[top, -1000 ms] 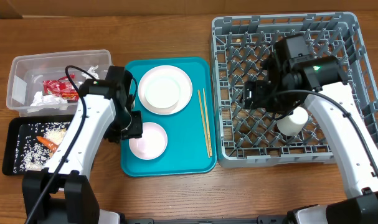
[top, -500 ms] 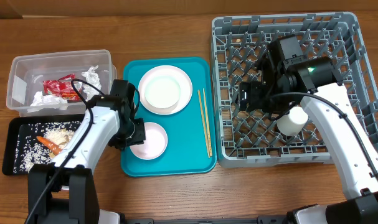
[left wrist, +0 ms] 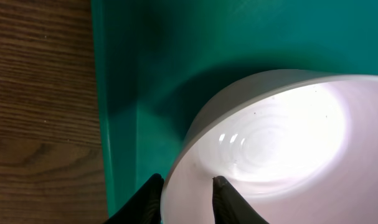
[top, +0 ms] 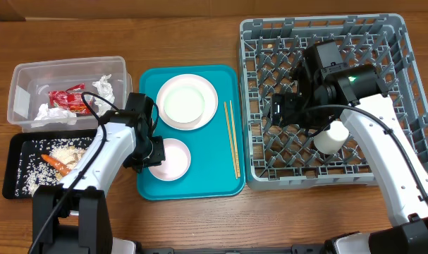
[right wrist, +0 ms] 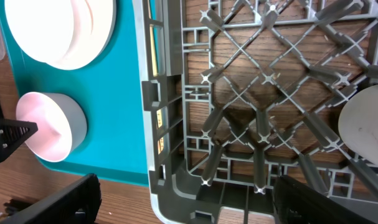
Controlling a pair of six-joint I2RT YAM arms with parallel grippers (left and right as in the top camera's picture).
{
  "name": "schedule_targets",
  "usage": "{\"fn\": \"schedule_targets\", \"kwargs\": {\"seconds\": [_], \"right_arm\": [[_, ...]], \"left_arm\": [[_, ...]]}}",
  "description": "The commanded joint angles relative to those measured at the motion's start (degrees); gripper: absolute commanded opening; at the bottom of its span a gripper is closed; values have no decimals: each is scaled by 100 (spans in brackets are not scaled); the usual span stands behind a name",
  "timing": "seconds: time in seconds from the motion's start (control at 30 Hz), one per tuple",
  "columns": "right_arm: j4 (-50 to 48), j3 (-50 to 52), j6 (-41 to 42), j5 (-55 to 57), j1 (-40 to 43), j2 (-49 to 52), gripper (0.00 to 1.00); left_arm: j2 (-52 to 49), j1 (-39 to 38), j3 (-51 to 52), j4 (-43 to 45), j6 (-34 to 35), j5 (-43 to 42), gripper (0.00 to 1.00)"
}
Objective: Sort waste into correct bins and load items into the dishwasher
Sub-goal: 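Grasp the pink bowl rim with the left gripper and lift it, then carry the bowl right toward the right gripper and grasp its rim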
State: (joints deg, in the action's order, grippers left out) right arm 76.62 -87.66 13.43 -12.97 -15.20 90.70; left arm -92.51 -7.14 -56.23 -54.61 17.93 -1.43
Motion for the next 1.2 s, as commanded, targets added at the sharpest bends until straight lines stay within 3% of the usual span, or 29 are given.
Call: {"fn": "schedule_targets", "kwargs": {"seconds": [0.0,0.17,0.4,0.63,0.83,1.17], "right_arm": [[0,-118,-33,160,-22,-33,92],[17,-118,-33,179,-22,-33,93],[66,-118,-33,179,-22,-33,100],[37,-118,-31,175,-22,-33,100],[-155,-118,-26,175,-22,-33,100],[-282,-118,9,-424,-31,-33,100]], "left_arm": [[66,-2,70,9,55,35,28],[66,-2,70,24,55,35,27],[66,-2,70,44,55,35,4],[85,2,-26,-133,46,37,4],[319,-4,-828,-752,20,-22,4],[603,-282,-2020,-1147,37,-975,4]]}}
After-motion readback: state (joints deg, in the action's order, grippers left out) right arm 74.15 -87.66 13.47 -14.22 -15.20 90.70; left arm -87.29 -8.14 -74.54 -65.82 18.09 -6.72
